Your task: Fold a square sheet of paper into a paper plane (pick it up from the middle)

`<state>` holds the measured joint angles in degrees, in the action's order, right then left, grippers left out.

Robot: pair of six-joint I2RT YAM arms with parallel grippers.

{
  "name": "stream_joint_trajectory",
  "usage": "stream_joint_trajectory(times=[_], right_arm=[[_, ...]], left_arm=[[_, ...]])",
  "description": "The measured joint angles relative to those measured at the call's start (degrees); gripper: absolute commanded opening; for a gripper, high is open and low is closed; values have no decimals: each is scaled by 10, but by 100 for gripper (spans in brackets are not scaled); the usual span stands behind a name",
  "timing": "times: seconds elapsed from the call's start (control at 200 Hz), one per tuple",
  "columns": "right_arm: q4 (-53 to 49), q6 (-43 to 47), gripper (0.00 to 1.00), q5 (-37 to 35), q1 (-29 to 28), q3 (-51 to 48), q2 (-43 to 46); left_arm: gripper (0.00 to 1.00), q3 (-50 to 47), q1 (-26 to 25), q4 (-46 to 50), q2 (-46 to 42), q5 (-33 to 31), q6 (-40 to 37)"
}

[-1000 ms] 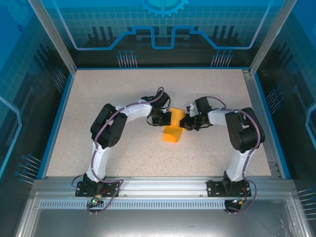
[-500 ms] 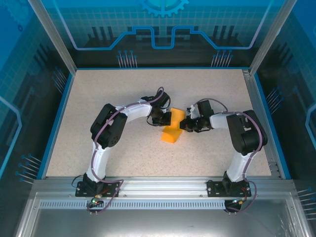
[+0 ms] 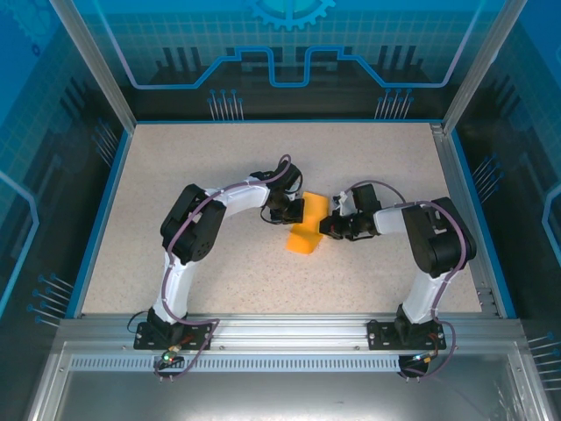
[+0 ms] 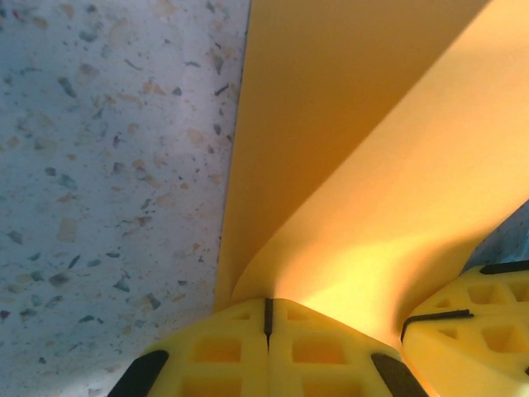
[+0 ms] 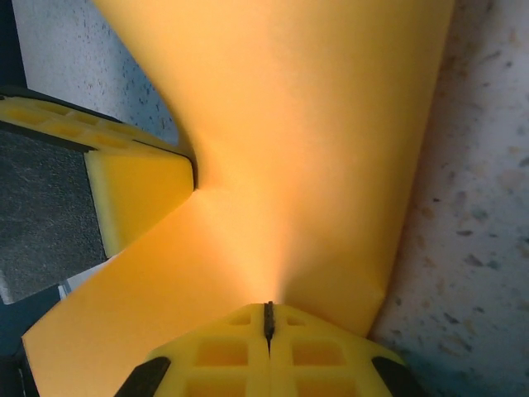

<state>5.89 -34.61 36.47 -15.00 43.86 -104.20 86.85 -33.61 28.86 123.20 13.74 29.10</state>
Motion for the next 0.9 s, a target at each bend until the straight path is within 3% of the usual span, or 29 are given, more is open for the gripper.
stream_joint_trajectory(times=[0.53,0.9], right_arm=[[5,-12,2,7,-12,-8,42],[38,-16,1,11,-18,-42,20]], left_arm=[[0,0,0,0,0,0,-8],[0,0,0,0,0,0,-8]])
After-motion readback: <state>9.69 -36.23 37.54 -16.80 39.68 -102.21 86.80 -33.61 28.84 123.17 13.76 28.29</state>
